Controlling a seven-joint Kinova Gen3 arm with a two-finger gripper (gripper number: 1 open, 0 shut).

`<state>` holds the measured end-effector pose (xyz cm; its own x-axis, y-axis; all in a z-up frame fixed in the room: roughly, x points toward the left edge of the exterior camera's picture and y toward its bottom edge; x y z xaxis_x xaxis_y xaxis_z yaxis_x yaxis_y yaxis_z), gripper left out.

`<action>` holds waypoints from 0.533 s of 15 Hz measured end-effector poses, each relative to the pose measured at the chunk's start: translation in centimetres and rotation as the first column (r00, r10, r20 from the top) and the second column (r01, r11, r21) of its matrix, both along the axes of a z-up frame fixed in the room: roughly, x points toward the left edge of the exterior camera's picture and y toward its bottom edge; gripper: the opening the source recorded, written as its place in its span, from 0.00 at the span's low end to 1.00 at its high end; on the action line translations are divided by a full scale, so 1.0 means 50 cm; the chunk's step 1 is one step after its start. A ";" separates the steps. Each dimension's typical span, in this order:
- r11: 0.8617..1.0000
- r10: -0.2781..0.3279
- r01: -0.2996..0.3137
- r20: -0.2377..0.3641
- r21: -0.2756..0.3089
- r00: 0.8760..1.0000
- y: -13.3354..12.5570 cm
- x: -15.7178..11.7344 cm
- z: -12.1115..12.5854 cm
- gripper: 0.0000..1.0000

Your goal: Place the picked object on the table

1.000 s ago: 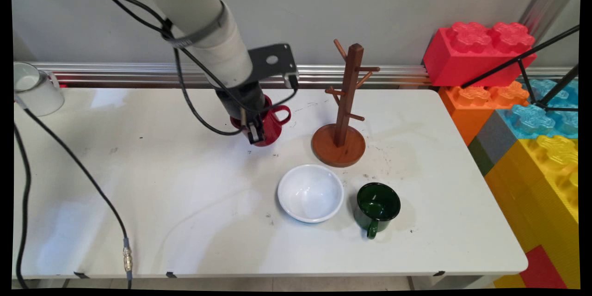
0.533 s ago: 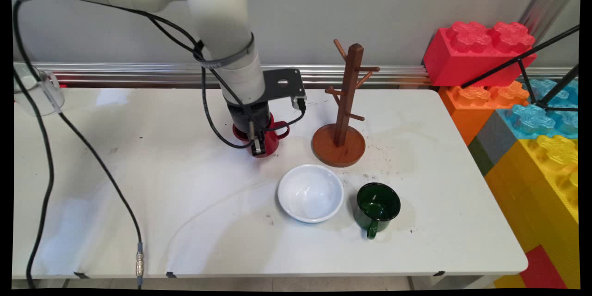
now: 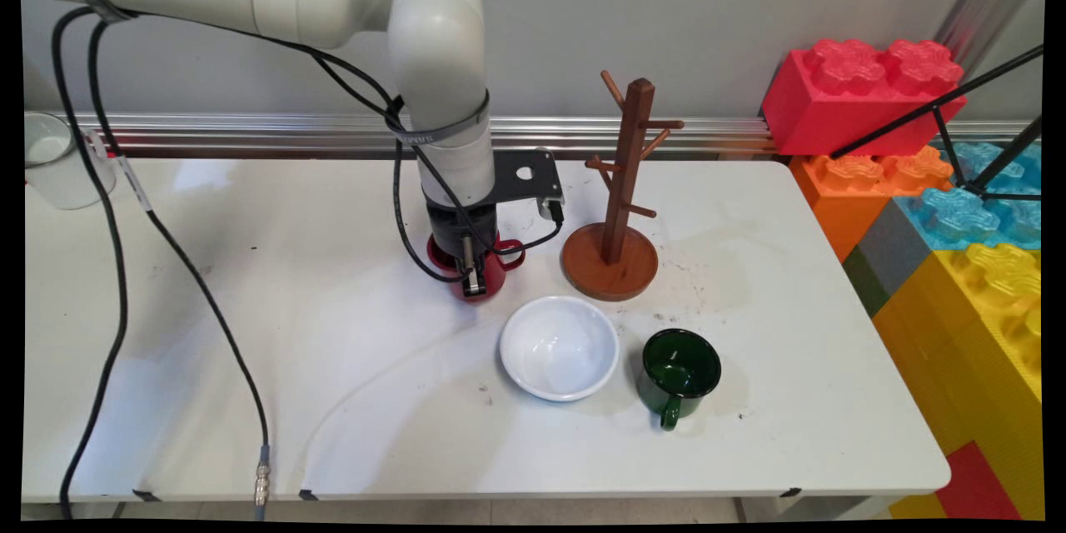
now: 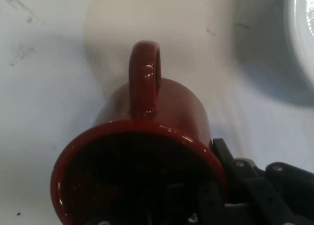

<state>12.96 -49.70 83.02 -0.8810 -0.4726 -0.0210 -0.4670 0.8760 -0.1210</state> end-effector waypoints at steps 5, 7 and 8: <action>1.000 0.002 -0.002 0.010 0.020 1.000 -0.007 -0.006 -0.016 0.00; 1.000 0.003 -0.004 0.011 0.023 1.000 -0.008 -0.007 -0.019 1.00; 1.000 0.005 -0.005 0.011 0.024 1.000 -0.009 -0.007 -0.020 1.00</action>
<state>12.60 -50.17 82.03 -0.8782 -0.4765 -0.0420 -0.4704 0.8761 -0.1054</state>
